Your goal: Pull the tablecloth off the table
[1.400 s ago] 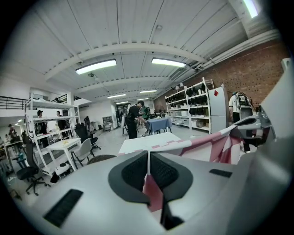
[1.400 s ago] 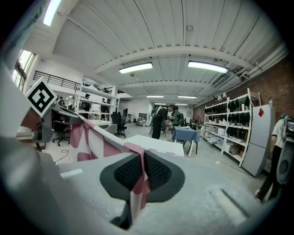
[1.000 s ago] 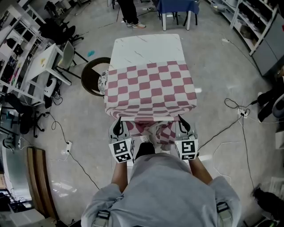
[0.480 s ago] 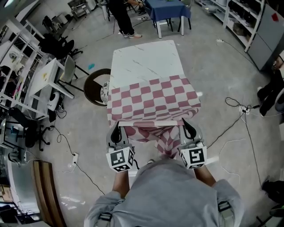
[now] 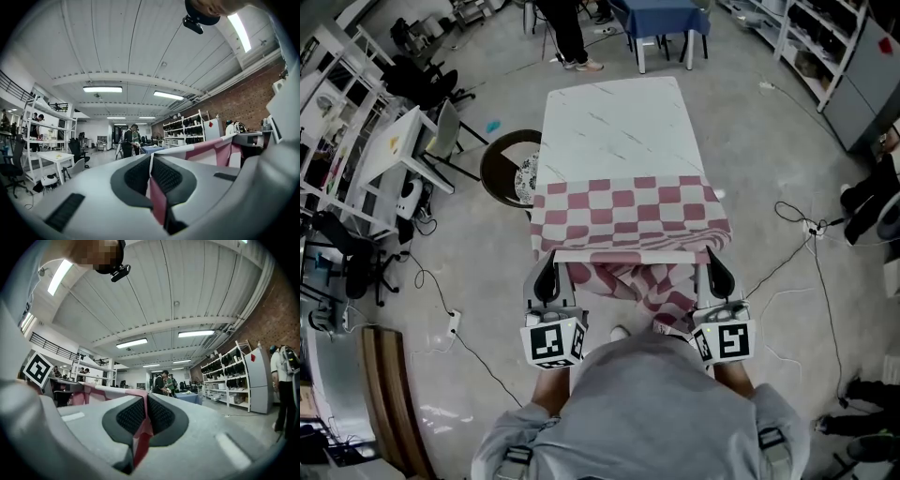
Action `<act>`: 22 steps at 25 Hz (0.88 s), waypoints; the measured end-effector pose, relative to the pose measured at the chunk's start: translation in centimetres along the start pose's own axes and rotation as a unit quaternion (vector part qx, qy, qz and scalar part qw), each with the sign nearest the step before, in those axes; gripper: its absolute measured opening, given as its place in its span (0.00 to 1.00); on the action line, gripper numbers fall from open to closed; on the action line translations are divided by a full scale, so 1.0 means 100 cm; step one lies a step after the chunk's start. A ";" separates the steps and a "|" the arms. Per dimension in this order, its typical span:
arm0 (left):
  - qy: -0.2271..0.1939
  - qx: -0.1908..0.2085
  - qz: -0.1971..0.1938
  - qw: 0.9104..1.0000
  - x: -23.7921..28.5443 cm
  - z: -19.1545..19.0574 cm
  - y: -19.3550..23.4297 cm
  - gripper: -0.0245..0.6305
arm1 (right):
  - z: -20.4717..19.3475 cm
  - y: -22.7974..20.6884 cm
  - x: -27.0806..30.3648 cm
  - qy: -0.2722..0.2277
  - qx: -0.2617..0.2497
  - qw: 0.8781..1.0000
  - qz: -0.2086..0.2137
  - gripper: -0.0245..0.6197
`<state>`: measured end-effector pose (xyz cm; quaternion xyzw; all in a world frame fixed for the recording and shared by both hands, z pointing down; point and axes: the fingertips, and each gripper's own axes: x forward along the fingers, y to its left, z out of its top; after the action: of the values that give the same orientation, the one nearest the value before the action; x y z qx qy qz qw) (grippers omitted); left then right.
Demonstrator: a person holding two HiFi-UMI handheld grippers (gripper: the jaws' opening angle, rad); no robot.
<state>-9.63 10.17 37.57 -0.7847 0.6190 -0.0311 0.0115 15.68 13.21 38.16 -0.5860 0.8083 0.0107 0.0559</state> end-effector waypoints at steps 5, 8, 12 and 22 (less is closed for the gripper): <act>-0.027 -0.007 -0.004 1.000 -0.027 0.028 0.005 0.05 | 0.022 0.016 -0.014 -0.020 0.013 1.000 -0.005 0.05; -0.041 -0.007 -0.004 0.999 -0.037 0.037 0.010 0.05 | 0.028 0.022 -0.015 -0.026 0.014 1.000 -0.006 0.05; -0.038 -0.017 -0.002 0.999 -0.043 0.033 0.013 0.05 | 0.022 0.025 -0.014 -0.015 0.024 1.000 -0.006 0.05; -0.017 -0.044 0.014 0.999 -0.044 0.015 0.031 0.05 | 0.024 0.040 -0.004 -0.011 0.031 0.999 0.006 0.05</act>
<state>-13.59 13.72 35.71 -0.7762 0.6303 0.0099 -0.0125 12.21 15.04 35.63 -0.5792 0.8109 -0.0078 0.0833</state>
